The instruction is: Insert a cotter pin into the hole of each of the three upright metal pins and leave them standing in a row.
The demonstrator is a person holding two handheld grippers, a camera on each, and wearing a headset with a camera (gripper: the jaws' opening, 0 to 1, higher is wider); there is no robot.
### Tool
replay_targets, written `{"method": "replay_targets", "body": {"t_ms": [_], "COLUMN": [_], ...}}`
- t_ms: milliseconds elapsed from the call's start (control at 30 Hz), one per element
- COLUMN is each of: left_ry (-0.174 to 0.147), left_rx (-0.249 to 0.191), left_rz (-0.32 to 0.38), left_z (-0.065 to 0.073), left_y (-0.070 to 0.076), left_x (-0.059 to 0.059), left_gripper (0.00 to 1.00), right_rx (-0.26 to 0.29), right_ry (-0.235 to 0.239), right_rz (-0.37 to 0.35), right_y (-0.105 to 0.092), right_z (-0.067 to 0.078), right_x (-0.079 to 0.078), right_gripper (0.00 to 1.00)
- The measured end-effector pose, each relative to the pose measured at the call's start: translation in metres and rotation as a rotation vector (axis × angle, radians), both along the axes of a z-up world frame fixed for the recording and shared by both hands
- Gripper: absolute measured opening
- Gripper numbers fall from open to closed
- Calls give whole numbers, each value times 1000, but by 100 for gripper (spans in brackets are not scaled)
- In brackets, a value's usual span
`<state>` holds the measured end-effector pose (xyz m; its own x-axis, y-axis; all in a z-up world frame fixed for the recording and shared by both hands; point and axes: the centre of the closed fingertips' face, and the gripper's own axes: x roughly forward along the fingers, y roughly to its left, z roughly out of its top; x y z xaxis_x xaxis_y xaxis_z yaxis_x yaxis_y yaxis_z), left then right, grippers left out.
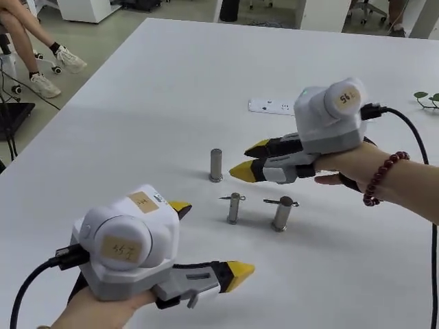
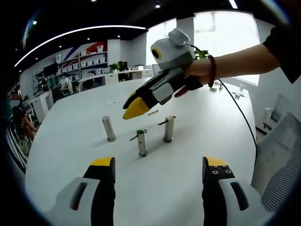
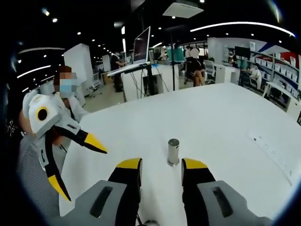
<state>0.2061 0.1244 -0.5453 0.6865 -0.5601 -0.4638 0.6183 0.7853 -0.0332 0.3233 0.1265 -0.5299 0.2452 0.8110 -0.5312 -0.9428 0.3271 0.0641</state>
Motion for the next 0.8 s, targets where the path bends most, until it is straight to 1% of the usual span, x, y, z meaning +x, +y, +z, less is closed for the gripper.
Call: {"method": "replay_targets", "body": {"t_ms": [133,233,467,500,533,567,700,800], "left_ry": [7,5,11,9,1,-3,-1,4], "left_rx": [-21,-18,-11,-7,0,2,-7,-5], "left_rz": [13,13,9,12,12,13,17,18], "left_z": [1,1,-1,-1,0,1,2,1], "left_y": [2,2,1,1,2,2,2,3], "left_x": [1,1,1,1,1,2,2,2], "left_gripper": [74,73,72,71,70,70,70,70], "right_rx": [-19,-16,-20,-19,-14,-12,-20,-22], "right_ry": [-7,-12,-4,2,19,23,13,7], "right_rz": [-8,-12,-15,-15,-20,-25,-38,-40], "right_y": [5,9,23,24,27,28,34,36], "right_z": [-7,-11,-19,-20,-21,-21,-24,-26], "right_x": [10,19,24,26,26,27,29,33], "right_gripper": [27,27,25,25,25,25,23,19]}}
